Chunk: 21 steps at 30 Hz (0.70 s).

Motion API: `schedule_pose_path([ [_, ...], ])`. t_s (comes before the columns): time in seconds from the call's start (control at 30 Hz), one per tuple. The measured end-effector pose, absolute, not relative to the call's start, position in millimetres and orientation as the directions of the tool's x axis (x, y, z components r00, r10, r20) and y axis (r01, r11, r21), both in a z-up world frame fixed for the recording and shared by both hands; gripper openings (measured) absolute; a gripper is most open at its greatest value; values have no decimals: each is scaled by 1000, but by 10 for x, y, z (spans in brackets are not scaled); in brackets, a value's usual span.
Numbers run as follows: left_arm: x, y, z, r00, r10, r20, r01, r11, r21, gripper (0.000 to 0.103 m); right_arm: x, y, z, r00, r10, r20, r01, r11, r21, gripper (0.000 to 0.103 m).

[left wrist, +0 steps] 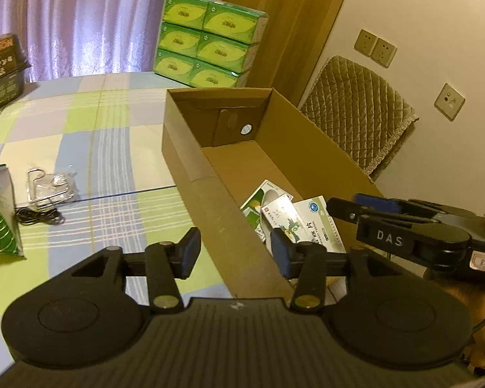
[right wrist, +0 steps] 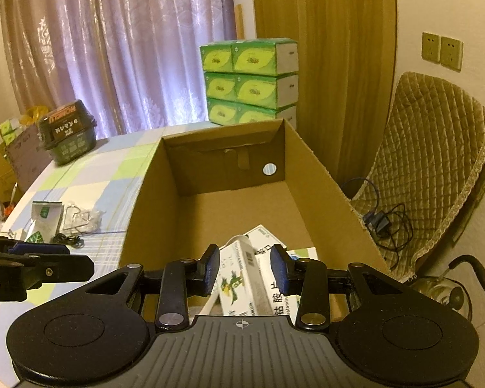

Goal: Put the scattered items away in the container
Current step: 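Open left tool to drop the spoon inside while right tool lowers and releases the cream box, then withdraw both tools from the cardboard box toward the charger and silver bag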

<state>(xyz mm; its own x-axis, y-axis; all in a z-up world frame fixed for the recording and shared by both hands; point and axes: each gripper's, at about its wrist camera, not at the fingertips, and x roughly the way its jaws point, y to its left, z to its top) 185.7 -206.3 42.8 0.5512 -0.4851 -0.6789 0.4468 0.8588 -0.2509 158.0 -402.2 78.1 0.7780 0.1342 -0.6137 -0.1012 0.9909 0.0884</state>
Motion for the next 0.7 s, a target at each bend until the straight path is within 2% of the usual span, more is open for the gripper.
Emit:
schedule_pose_path([
  [0.03,1839,-2035,435,554,-482,-679,444,861,-249,44,1538,-3995,810,790,125,-600,-97,992,79,97],
  [0.13,1782,-1935,461,569,-466,-677,429,871,-239,49,1452,-3891,878,801,130,-585,-129,991,44,97],
  [0.2,1743,-1861,483,580,-457,-674,417,878,-235,57,1406,-3822,915,804,132,-580,-144,989,26,97],
  [0.27,1702,-1780,504,594,-445,-670,404,885,-230,70,1374,-3762,944,801,139,-583,-156,987,21,97],
  [0.3,1679,-1735,515,602,-439,-667,396,889,-227,72,1359,-3734,954,799,143,-584,-163,986,18,97],
  [0.37,1640,-1650,531,617,-423,-663,380,898,-219,86,1333,-3668,966,797,145,-586,-176,984,5,97],
  [0.47,1570,-1517,553,651,-388,-653,351,916,-195,97,1297,-3574,982,796,152,-586,-195,981,-12,97],
  [0.57,1503,-1383,560,671,-353,-652,323,931,-172,101,1263,-3492,987,793,162,-588,-211,977,-15,97],
  [0.7,1440,-1190,549,684,-310,-660,281,947,-155,101,1234,-3382,1001,789,170,-590,-230,973,-27,97],
])
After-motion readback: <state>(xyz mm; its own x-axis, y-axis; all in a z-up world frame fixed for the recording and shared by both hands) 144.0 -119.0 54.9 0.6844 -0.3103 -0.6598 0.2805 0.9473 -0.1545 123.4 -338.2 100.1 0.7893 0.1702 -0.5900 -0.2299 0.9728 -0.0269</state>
